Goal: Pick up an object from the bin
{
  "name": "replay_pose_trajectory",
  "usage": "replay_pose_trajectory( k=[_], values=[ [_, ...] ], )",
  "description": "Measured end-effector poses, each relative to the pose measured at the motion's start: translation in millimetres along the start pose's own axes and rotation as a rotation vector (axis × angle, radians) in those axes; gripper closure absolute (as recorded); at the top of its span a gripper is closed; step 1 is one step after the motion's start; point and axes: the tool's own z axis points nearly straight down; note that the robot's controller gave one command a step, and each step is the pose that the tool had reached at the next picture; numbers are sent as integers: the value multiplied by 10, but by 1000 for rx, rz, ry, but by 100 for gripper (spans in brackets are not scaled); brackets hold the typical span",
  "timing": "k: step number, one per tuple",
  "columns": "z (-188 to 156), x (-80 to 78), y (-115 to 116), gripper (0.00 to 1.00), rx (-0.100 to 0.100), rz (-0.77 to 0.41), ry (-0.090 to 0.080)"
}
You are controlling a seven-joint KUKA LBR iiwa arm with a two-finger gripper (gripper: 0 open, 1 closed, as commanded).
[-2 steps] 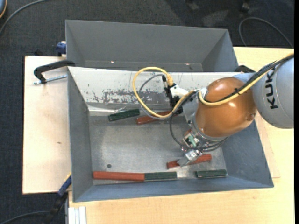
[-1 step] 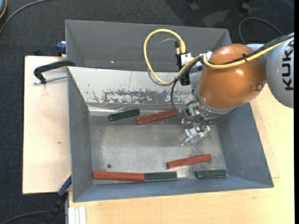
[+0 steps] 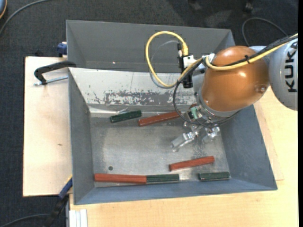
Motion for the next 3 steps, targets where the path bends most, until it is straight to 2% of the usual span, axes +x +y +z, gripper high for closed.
replay_pose_trajectory(
  k=[1, 2, 3],
  values=[
    [-651, -129, -490, 0, 7, -283, 1],
    [-105, 681, -30, 0, -7, -504, 0],
    [501, 23, 365, 0, -8, -968, -6]
  ],
)
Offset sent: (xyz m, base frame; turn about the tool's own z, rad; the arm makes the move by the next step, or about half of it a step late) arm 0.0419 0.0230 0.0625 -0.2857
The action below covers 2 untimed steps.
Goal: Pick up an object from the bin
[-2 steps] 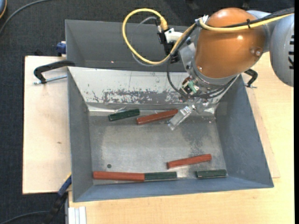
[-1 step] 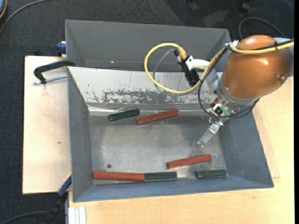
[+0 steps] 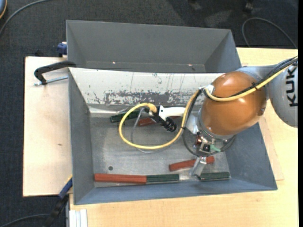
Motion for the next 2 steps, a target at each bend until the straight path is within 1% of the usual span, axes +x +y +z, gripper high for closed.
replay_pose_trajectory(
  k=[1, 2],
  values=[
    [431, -126, -176, 0, -1, 6, 1],
    [406, -107, -166, 100, 1, 9, 6]
  ],
)
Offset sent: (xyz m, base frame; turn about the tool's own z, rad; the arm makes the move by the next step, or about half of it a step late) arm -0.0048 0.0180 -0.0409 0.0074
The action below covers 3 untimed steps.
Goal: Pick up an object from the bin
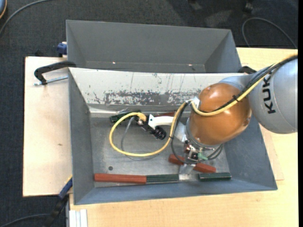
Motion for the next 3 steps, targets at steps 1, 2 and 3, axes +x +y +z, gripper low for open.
replay_pose_trajectory(
  k=[1, 2, 3],
  values=[
    [1, 318, 81, 100, 1, -307, 2],
    [-956, 720, -413, 100, 7, -321, 12],
    [-1760, 765, -279, 100, 4, -316, 10]
  ],
)
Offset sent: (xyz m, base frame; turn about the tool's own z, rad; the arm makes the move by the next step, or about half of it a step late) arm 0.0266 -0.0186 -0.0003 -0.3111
